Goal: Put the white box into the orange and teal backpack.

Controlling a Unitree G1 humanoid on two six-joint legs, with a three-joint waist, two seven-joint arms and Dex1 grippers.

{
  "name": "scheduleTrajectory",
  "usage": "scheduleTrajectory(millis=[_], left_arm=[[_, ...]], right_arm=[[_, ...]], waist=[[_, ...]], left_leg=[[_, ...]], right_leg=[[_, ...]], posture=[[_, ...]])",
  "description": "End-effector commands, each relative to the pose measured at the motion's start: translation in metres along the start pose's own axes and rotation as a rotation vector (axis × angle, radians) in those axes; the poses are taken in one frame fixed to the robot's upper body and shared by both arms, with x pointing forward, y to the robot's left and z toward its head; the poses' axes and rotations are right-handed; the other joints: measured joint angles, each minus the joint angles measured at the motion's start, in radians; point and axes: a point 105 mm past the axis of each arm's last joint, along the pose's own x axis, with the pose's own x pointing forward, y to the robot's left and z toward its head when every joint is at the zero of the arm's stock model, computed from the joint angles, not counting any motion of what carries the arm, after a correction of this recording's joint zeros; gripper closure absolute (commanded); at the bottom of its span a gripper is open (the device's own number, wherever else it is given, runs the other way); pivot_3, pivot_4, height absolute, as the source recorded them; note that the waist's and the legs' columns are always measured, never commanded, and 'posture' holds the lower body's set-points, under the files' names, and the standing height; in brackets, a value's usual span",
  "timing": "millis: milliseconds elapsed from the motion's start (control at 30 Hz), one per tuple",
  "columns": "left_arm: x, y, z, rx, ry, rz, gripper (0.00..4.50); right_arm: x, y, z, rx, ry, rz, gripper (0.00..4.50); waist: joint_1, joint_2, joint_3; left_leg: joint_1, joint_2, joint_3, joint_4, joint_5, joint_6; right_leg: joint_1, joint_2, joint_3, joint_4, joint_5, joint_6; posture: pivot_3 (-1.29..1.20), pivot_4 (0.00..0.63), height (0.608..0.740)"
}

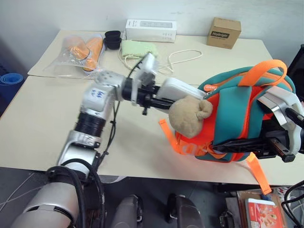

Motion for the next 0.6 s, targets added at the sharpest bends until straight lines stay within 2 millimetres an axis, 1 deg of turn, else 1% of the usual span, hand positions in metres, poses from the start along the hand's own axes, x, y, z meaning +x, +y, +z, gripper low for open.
scheduleTrajectory(millis=[33, 133, 167, 200, 233, 267, 333, 400, 467, 500, 600], left_arm=[[0.032, 0.005, 0.004, 0.025, -0.033, 0.021, 3.26], [0.053, 0.014, -0.002, 0.013, -0.038, 0.068, 3.26], [0.057, 0.017, -0.003, 0.009, -0.039, 0.087, 3.26], [0.06, 0.02, -0.004, 0.008, -0.039, 0.103, 2.55], [0.057, 0.02, 0.0, 0.0, -0.055, 0.103, 2.27], [0.049, 0.015, 0.008, -0.017, -0.089, 0.069, 1.99], [0.021, 0.004, 0.019, -0.027, -0.112, 0.028, 1.34], [-0.007, -0.002, 0.024, -0.028, -0.092, 0.049, 0.77], [-0.027, -0.006, 0.03, -0.037, -0.085, 0.075, 0.13], [-0.04, -0.01, 0.035, -0.042, -0.088, 0.083, 0.03], [-0.069, -0.024, 0.052, -0.038, -0.085, 0.101, 0.03]], right_arm=[[0.004, 0.005, 0.007, -0.057, -0.019, 0.013, 4.49], [0.007, 0.006, 0.006, -0.058, -0.023, 0.017, 4.49], [0.007, 0.006, 0.006, -0.057, -0.024, 0.017, 4.49], [0.008, 0.005, 0.006, -0.056, -0.026, 0.015, 4.5], [0.009, 0.004, 0.005, -0.055, -0.028, 0.009, 4.5], [0.009, 0.003, 0.004, -0.056, -0.029, 0.0, 4.5], [0.01, 0.002, 0.001, -0.053, -0.033, -0.016, 4.5], [0.009, 0.002, 0.0, -0.048, -0.041, -0.022, 4.5], [0.009, 0.002, -0.002, -0.046, -0.044, -0.027, 4.5], [0.009, 0.001, -0.002, -0.046, -0.047, -0.033, 4.5], [0.009, 0.0, -0.002, -0.044, -0.055, -0.045, 4.5]], waist=[[-0.002, 0.0, 0.0], [-0.004, 0.0, 0.0], [-0.005, 0.0, 0.0], [-0.005, 0.0, 0.0], [-0.006, 0.0, 0.0], [-0.009, 0.0, 0.0], [-0.017, 0.0, 0.0], [-0.028, 0.001, 0.0], [-0.03, 0.001, 0.0], [-0.028, 0.001, 0.0], [-0.024, 0.001, 0.0]], left_leg=[[-0.001, 0.0, 0.0, 0.001, -0.001, 0.001], [-0.001, 0.0, 0.001, 0.003, -0.001, 0.002], [-0.001, 0.0, 0.001, 0.003, -0.002, 0.003], [-0.001, 0.0, 0.001, 0.003, -0.002, 0.003], [-0.001, 0.0, 0.001, 0.003, -0.002, 0.003], [-0.001, 0.0, 0.001, 0.003, -0.002, 0.003], [0.0, 0.001, 0.001, 0.003, -0.002, 0.002], [0.0, 0.002, 0.002, 0.0, -0.001, 0.0], [0.001, 0.001, 0.001, 0.0, -0.001, -0.001], [0.001, 0.001, 0.001, 0.0, -0.001, -0.001], [0.0, 0.001, 0.0, 0.002, -0.001, 0.0]], right_leg=[[0.0, 0.0, 0.0, 0.0, 0.0, 0.0], [0.0, -0.001, 0.0, 0.0, 0.001, 0.001], [0.0, -0.001, 0.0, 0.0, 0.001, 0.001], [0.0, -0.001, 0.0, -0.002, 0.001, 0.001], [0.0, -0.003, 0.0, -0.003, 0.001, 0.001], [0.0, -0.005, 0.0, -0.004, 0.001, 0.001], [-0.001, -0.006, 0.0, -0.004, 0.001, 0.001], [-0.002, -0.005, 0.0, 0.0, 0.001, 0.001], [-0.002, -0.004, 0.0, 0.001, 0.001, 0.0], [-0.001, -0.002, 0.0, 0.001, 0.001, 0.0], [0.0, 0.0, 0.001, 0.0, 0.001, 0.001]], posture=[[0.0, 0.15, 0.74], [0.0, 0.15, 0.74], [0.0, 0.15, 0.74], [0.0, 0.15, 0.74], [0.0, 0.15, 0.74], [0.0, 0.15, 0.74], [0.0, 0.15, 0.74], [0.0, 0.15, 0.74], [0.0, 0.15, 0.74], [0.0, 0.15, 0.74], [0.0, 0.15, 0.74]])
